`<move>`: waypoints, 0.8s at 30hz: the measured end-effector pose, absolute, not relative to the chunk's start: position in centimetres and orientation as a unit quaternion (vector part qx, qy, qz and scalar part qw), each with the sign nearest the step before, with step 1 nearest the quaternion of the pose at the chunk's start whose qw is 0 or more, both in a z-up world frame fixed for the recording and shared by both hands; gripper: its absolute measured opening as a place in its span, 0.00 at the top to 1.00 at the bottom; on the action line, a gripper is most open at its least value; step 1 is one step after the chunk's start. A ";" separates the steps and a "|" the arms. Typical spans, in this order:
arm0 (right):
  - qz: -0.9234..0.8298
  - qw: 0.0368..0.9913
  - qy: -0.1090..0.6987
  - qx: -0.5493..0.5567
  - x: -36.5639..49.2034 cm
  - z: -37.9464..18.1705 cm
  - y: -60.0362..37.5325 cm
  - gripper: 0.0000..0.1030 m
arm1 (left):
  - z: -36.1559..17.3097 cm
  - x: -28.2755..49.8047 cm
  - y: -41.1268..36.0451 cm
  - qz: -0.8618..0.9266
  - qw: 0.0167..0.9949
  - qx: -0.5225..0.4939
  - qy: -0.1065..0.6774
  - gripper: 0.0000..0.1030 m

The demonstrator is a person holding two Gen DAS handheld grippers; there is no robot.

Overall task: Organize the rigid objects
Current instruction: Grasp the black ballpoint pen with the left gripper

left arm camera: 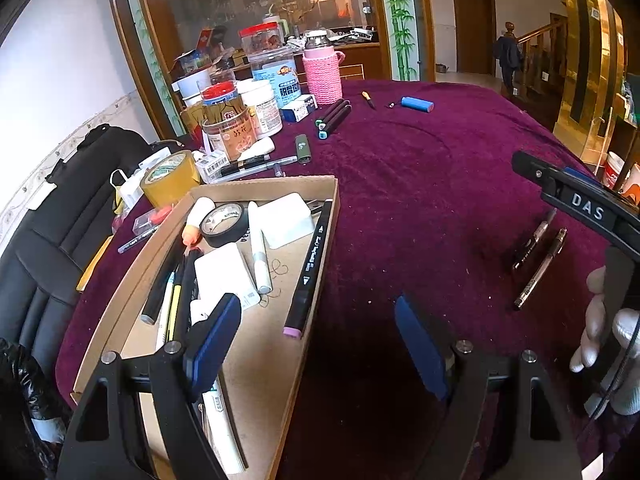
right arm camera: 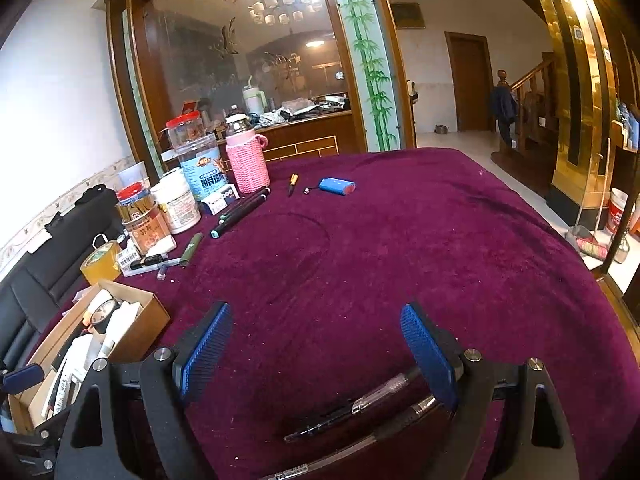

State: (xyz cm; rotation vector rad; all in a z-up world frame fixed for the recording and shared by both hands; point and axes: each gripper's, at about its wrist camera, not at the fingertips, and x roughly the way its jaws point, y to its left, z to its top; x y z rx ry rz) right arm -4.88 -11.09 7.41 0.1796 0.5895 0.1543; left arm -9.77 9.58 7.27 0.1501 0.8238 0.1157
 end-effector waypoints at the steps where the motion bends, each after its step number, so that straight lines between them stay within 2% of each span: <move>1: 0.075 0.949 0.292 0.090 -4.8 7.4 -11.1 0.14 | 7.3 -9.9 9.5 0.056 0.912 0.074 0.399 0.23; 7: 0.077 0.943 0.304 0.109 -4.4 7.0 -12.0 0.14 | 7.4 -10.6 9.6 0.052 0.914 0.068 0.397 0.23; 12: 0.080 0.935 0.300 0.171 -4.4 8.1 -15.9 0.14 | 7.7 -10.7 9.5 0.021 0.915 0.056 0.399 0.23; 17: 0.036 0.939 0.306 0.150 -4.3 8.1 -20.2 0.14 | 7.1 -8.6 6.6 -0.065 0.901 0.035 0.427 0.23; 20: -0.011 0.934 0.305 0.185 -4.5 6.1 -23.3 0.14 | 5.7 -6.6 3.9 -0.124 0.884 0.023 0.450 0.24; 21: -0.017 0.923 0.322 0.208 -4.1 5.6 -24.2 0.14 | 5.2 -5.7 2.5 -0.138 0.879 0.029 0.456 0.25; 24: -0.015 0.918 0.312 0.243 -4.2 5.7 -25.5 0.14 | 4.5 -3.4 -0.5 -0.168 0.874 0.053 0.453 0.40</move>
